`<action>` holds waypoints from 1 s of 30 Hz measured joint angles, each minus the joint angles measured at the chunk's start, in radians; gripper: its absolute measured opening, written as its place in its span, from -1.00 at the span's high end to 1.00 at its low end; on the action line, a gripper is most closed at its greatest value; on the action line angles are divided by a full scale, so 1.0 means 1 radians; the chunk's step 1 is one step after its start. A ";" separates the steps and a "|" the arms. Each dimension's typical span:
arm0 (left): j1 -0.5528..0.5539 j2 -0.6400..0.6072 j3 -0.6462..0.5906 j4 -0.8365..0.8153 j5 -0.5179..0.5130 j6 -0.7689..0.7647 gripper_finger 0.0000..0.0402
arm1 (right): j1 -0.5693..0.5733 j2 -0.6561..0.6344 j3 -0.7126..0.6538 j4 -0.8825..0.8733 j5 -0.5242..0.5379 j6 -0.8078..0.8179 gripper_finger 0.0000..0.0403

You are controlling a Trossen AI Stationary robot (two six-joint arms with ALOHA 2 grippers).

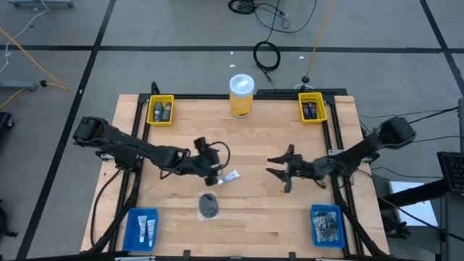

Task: Pick & Place Travel size toiletries
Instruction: Put the white toothpaste into the left blue bin

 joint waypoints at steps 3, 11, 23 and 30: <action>-0.037 -0.043 0.000 -0.179 0.006 -0.141 -0.34 | -0.031 0.150 0.076 0.000 -0.007 -0.018 0.07; -0.137 -0.101 -0.002 -0.568 0.117 -0.564 -0.34 | -0.093 0.431 0.270 0.018 -0.067 -0.073 -0.31; -0.261 -0.093 -0.251 0.067 0.191 -0.600 -0.34 | -0.172 0.755 0.378 0.337 0.028 -0.116 -0.29; -0.299 -0.093 -0.365 0.257 0.044 -0.578 -0.34 | -0.233 0.805 0.422 0.365 -0.083 -0.132 -0.27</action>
